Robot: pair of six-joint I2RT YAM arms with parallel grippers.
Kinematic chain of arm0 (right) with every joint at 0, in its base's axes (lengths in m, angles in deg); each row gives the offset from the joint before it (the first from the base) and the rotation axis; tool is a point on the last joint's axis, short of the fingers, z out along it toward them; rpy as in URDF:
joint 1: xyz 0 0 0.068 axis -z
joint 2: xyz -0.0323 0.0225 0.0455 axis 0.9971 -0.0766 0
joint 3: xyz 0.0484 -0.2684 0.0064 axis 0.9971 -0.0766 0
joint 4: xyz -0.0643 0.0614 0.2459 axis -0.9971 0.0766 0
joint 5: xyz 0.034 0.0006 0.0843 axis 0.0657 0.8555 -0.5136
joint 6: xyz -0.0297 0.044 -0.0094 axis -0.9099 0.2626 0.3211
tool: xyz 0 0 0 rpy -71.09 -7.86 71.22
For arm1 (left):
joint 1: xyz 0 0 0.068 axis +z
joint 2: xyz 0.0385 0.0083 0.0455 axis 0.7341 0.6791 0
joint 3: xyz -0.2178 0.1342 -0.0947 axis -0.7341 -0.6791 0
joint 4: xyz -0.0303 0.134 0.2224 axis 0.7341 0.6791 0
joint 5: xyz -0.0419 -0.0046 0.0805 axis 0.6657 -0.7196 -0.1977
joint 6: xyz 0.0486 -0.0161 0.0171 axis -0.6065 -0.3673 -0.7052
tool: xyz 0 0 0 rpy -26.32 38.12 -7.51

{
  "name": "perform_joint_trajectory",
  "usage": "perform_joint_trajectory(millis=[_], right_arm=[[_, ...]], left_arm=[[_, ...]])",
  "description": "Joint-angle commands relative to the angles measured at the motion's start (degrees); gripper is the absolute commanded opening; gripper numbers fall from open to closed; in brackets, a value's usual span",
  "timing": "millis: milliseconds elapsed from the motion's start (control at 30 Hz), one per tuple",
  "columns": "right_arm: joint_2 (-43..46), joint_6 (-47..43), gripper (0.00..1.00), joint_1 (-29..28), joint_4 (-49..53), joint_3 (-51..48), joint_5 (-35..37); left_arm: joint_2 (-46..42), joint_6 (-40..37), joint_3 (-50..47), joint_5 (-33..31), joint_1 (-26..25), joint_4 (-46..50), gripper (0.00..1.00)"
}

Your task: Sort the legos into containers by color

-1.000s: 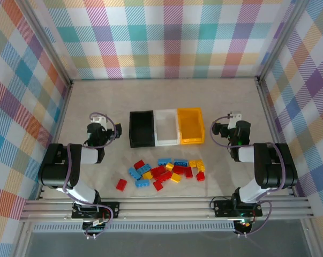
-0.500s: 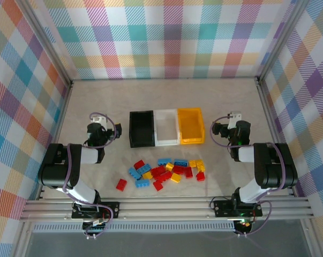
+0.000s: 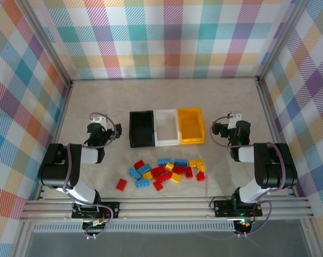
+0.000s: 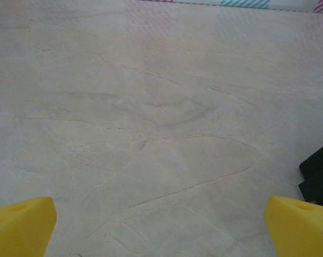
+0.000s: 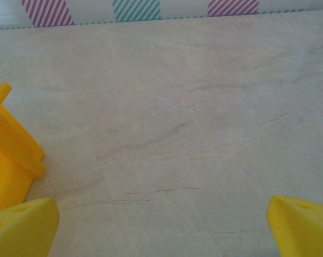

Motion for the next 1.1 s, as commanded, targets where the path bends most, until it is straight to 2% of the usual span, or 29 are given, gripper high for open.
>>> perform_joint_trajectory(millis=[0, 67, 133, 200, 267, 400, 600, 733, 867, 1067], right_arm=[[2.5, 1.6, 1.00, -0.5, 2.6, 0.6, 0.5], [4.0, 1.7, 1.00, -0.5, 5.8, 1.8, 0.9], [5.8, 2.2, 1.00, -0.5, 14.1, 5.1, 1.5], [6.3, 3.9, 1.00, -0.6, 27.9, 11.8, 2.5], [6.1, 5.6, 1.00, -0.4, 37.4, 16.6, 3.0], [7.5, 13.6, 1.00, -0.3, 50.0, 23.1, 4.4], [12.0, 18.8, 1.00, 0.0, 54.9, 29.4, 4.5], [13.0, 22.4, 1.00, 0.1, 60.2, 33.5, 5.0], [12.8, 25.7, 1.00, 0.4, 66.1, 38.3, 1.8], [10.7, 25.3, 1.00, 0.5, 73.0, 46.1, -6.1]], left_arm=[[-3.6, 1.5, 2.2, -3.4, -0.8, 6.8, 1.00], [-4.2, 5.3, 10.1, -11.3, -0.7, 22.7, 1.00], [-2.2, 6.6, 17.5, -14.6, -0.6, 33.9, 1.00], [-2.8, 6.8, 18.9, -13.3, -0.6, 36.2, 1.00], [-5.6, 8.3, 18.5, -13.3, -0.6, 36.2, 1.00], [-10.2, 12.8, 22.0, -15.7, -0.5, 44.2, 1.00], [-14.0, 15.2, 29.1, -12.8, 0.0, 57.0, 1.00], [-17.6, 18.9, 30.8, -13.7, 0.0, 62.9, 1.00], [-20.1, 22.2, 33.4, -11.7, -0.1, 69.9, 1.00], [-21.0, 27.1, 38.6, -5.9, -0.3, 81.5, 1.00]])
